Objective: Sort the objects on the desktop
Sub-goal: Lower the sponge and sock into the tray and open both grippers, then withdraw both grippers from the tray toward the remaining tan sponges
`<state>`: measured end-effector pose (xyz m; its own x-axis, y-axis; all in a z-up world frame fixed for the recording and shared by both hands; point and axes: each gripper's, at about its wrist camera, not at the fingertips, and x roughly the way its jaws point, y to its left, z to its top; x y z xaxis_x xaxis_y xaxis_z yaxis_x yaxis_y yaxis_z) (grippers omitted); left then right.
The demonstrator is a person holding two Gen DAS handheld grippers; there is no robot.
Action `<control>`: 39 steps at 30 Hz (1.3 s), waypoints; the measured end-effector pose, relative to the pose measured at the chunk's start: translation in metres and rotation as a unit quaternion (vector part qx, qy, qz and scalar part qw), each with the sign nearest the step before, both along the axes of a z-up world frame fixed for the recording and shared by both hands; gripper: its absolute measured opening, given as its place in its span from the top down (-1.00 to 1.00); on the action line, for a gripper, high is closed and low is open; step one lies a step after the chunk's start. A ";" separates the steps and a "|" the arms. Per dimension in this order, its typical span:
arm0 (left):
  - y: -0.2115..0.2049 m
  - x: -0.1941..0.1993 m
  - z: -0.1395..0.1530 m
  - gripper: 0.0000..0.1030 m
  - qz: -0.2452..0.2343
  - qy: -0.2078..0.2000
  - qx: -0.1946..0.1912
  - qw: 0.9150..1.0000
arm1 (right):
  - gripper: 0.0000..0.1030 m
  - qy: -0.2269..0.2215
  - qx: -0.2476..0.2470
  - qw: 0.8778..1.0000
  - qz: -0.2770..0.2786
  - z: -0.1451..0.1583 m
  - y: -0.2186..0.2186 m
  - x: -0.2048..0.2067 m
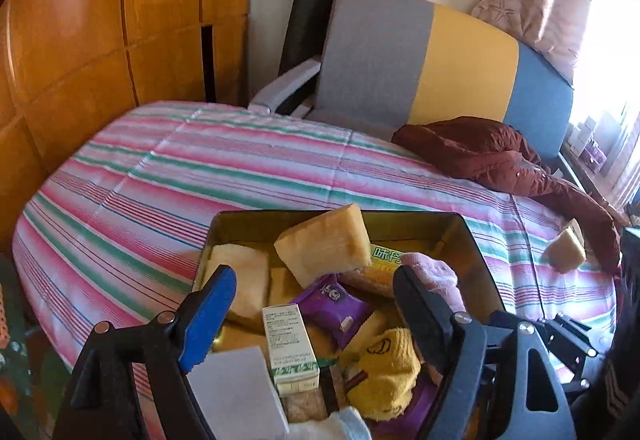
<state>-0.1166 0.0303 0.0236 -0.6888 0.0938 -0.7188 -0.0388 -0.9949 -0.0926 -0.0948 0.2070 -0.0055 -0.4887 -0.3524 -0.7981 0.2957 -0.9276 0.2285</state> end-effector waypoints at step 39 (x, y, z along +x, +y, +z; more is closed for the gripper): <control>0.099 0.074 0.006 -0.48 -0.136 0.028 -0.029 0.990 | -0.73 0.031 0.028 0.991 -0.129 0.008 0.110 0.079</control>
<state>-0.0423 0.1289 0.0292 -0.6828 0.2406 -0.6898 -0.3093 -0.9506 -0.0254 -0.0156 0.3168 0.0020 -0.6047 -0.1660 -0.7789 0.0592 -0.9847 0.1639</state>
